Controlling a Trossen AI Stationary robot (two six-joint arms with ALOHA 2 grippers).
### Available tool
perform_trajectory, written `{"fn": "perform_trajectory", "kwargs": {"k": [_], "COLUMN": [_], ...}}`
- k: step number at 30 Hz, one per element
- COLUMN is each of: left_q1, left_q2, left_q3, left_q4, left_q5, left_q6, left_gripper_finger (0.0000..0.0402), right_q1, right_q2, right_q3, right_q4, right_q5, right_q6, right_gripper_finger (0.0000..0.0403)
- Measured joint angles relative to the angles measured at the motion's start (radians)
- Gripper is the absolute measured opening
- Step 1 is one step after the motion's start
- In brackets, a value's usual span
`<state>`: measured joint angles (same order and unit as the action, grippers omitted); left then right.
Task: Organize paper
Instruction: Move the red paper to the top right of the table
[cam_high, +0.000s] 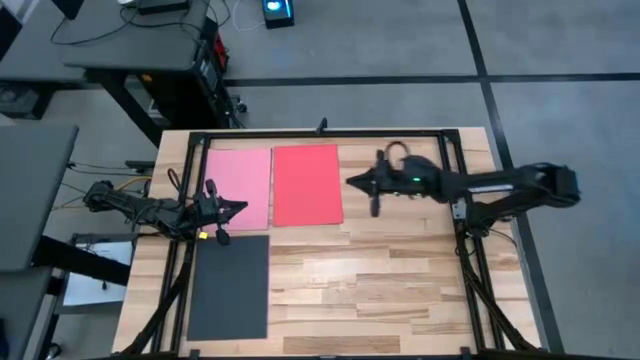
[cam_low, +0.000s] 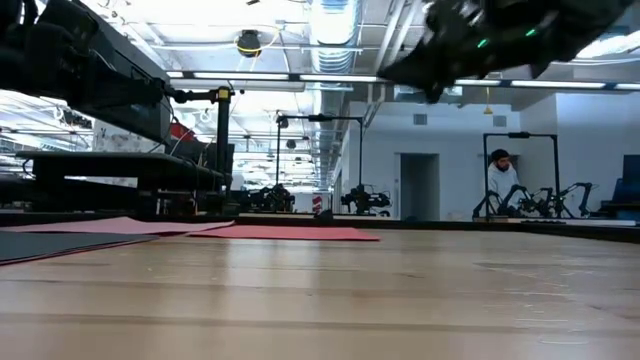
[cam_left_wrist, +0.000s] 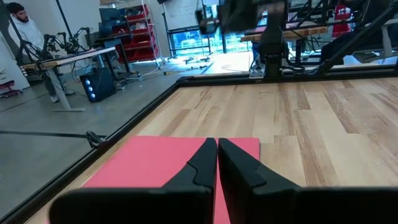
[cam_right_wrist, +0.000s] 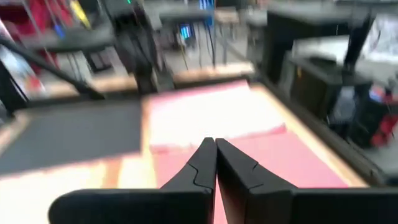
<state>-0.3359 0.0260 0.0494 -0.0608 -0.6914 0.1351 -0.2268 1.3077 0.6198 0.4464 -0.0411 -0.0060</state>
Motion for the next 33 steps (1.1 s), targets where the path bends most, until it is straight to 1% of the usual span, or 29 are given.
{"fn": "perform_trajectory", "kwargs": {"k": [2, 5, 7, 10, 14, 17, 21, 24, 27, 31, 33], "left_q1": [0.000, 0.000, 0.000, 0.000, 0.000, 0.000, 0.000, 0.000, 0.000, 0.000, 0.000], "left_q2": [0.000, 0.000, 0.000, 0.000, 0.000, 0.000, 0.000, 0.000, 0.000, 0.000, 0.000], "left_q3": [0.000, 0.000, 0.000, 0.000, 0.000, 0.000, 0.000, 0.000, 0.000, 0.000, 0.000], "left_q4": [0.000, 0.000, 0.000, 0.000, 0.000, 0.000, 0.002, 0.003, 0.006, 0.007, 0.007], "left_q5": [0.000, 0.000, 0.000, 0.000, 0.000, 0.000, 0.000, 0.000, 0.000, 0.000, 0.000], "left_q6": [0.000, 0.000, 0.000, 0.000, 0.000, 0.000, 0.000, 0.000, 0.000, 0.000, 0.000], "left_gripper_finger": [0.0000, 0.0000, 0.0000, 0.0000, 0.0000, 0.0000, 0.0000, 0.0000, 0.0000, 0.0000, 0.0000], "right_q1": [-0.006, -0.008, 0.005, 0.043, 0.112, 0.167, 0.226, 0.248, 0.246, 0.222, 0.210], "right_q2": [0.074, 0.191, 0.264, 0.358, 0.454, 0.490, 0.514, 0.513, 0.513, 0.512, 0.512], "right_q3": [0.053, 0.133, 0.172, 0.202, 0.243, 0.276, 0.309, 0.312, 0.312, 0.313, 0.308], "right_q4": [-0.101, -0.298, -0.378, -0.391, -0.394, -0.392, -0.417, -0.450, -0.503, -0.559, -0.559], "right_q5": [0.001, 0.002, 0.004, 0.008, 0.045, 0.103, 0.218, 0.278, 0.308, 0.308, 0.307], "right_q6": [-0.018, -0.065, -0.115, -0.200, -0.280, -0.322, -0.355, -0.360, -0.330, -0.259, -0.244], "right_gripper_finger": [0.0000, 0.0001, 0.0008, 0.0035, 0.0092, 0.0141, 0.0208, 0.0243, 0.0258, 0.0260, 0.0260]}}
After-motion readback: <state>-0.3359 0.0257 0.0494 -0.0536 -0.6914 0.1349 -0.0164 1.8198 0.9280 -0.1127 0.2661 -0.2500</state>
